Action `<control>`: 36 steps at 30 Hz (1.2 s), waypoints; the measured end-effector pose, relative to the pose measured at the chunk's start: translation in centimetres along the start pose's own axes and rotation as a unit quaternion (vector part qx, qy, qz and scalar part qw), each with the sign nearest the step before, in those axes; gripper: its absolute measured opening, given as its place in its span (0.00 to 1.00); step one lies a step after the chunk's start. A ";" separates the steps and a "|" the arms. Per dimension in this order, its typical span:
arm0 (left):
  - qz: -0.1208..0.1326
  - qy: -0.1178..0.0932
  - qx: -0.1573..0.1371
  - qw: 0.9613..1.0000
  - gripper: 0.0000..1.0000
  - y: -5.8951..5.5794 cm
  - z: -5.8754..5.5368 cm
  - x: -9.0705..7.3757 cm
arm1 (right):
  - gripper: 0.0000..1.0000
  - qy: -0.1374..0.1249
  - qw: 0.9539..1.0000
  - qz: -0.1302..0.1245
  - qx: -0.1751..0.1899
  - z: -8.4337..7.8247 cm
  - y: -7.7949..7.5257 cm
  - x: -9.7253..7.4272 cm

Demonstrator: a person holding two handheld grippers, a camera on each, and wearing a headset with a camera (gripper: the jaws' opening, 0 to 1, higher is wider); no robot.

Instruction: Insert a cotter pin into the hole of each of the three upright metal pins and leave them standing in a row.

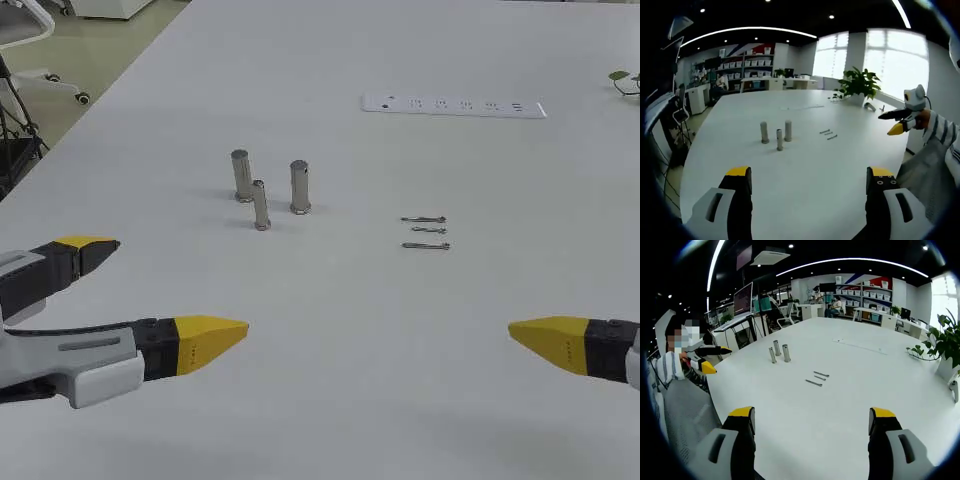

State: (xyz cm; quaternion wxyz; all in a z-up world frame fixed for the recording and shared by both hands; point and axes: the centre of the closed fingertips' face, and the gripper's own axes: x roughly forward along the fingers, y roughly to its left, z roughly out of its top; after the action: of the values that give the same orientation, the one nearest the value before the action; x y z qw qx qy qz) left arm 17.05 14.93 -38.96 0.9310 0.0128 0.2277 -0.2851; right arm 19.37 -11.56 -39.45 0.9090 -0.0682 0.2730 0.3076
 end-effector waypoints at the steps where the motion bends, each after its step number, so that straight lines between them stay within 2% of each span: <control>1: 0.001 0.000 0.001 1.000 0.94 0.0 0.1 0.0 | 0.93 0.000 1.000 0.001 -0.001 0.0 0.0 0.0; 18: 0.002 0.006 0.006 1.000 0.93 -0.2 0.2 0.2 | 0.92 0.003 1.000 0.002 0.002 -0.4 -0.2 -0.2; 36: 0.007 0.001 0.011 1.000 0.93 -0.3 0.7 0.0 | 0.91 0.009 1.000 0.006 0.001 -0.7 -0.2 -0.3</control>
State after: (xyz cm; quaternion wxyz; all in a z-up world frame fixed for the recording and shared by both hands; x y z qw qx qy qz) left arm 17.19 14.60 -38.32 0.9325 0.0247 0.2260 -0.2806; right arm 18.98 -12.11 -39.93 0.9046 -0.0685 0.2817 0.3126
